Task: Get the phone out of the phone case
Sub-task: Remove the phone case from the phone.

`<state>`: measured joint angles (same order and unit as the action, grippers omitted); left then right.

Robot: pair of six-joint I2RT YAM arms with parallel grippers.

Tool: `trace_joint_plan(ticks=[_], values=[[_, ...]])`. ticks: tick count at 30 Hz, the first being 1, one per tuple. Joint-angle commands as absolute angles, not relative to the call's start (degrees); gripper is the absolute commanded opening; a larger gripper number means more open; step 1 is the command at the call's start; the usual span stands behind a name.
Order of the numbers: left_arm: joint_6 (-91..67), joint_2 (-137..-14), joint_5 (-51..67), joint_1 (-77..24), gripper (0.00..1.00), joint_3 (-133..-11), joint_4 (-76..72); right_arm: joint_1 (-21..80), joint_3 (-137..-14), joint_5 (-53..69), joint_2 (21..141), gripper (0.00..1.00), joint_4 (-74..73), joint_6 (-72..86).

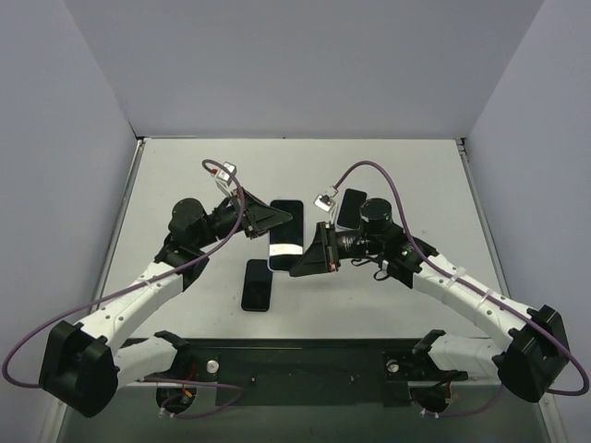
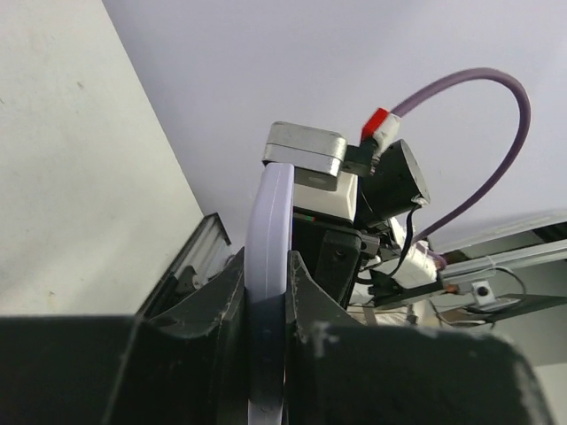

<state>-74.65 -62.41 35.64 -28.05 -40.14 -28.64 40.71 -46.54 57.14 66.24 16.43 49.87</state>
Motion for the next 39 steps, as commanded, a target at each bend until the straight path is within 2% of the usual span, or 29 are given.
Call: trace_joint_plan(ticks=[1, 4, 8, 14, 21, 27, 34, 37, 39], values=[[-86.35, -67.67, 42.0, -26.38, 0.0, -44.56, -33.29, 41.13, -50.97, 58.19, 62.06, 0.0, 12.1, 35.02], [-94.82, -72.59, 48.16, -25.75, 0.0, -44.47, -45.06, 45.77, -53.26, 53.19, 58.19, 0.0, 4.67, 20.78], [-99.4, -73.56, 47.55, -26.8, 0.0, -44.74, -48.85, 51.94, -65.36, 43.7, 61.68, 0.0, -9.2, 8.74], [-106.69, -73.04, 44.74, -30.06, 0.0, -45.53, -59.4, 52.91, -72.93, 39.56, 66.79, 0.0, -12.12, 3.09], [-111.36, -70.4, 40.87, -32.25, 0.0, -45.0, -63.98, 49.49, -74.79, 36.12, 68.2, 0.0, -15.46, -7.28], [-109.42, -71.18, 40.61, -34.89, 0.0, -46.32, -57.4, 53.52, -82.87, 29.19, 69.95, 0.0, -22.32, -14.49], [-112.32, -75.4, 38.94, -36.03, 0.0, -45.0, -59.31, 53.79, -87.45, 25.49, 73.21, 0.0, -24.44, -17.23], [-113.9, -76.37, 35.88, -35.95, 0.0, -44.56, -62.66, 52.13, -85.26, 22.59, 72.51, 0.0, -19.01, -14.25], [-115.48, -76.38, 31.84, -35.51, 0.0, -43.07, -66.43, 49.94, -79.3, 17.95, 70.06, 0.0, -11.54, -5.85]])
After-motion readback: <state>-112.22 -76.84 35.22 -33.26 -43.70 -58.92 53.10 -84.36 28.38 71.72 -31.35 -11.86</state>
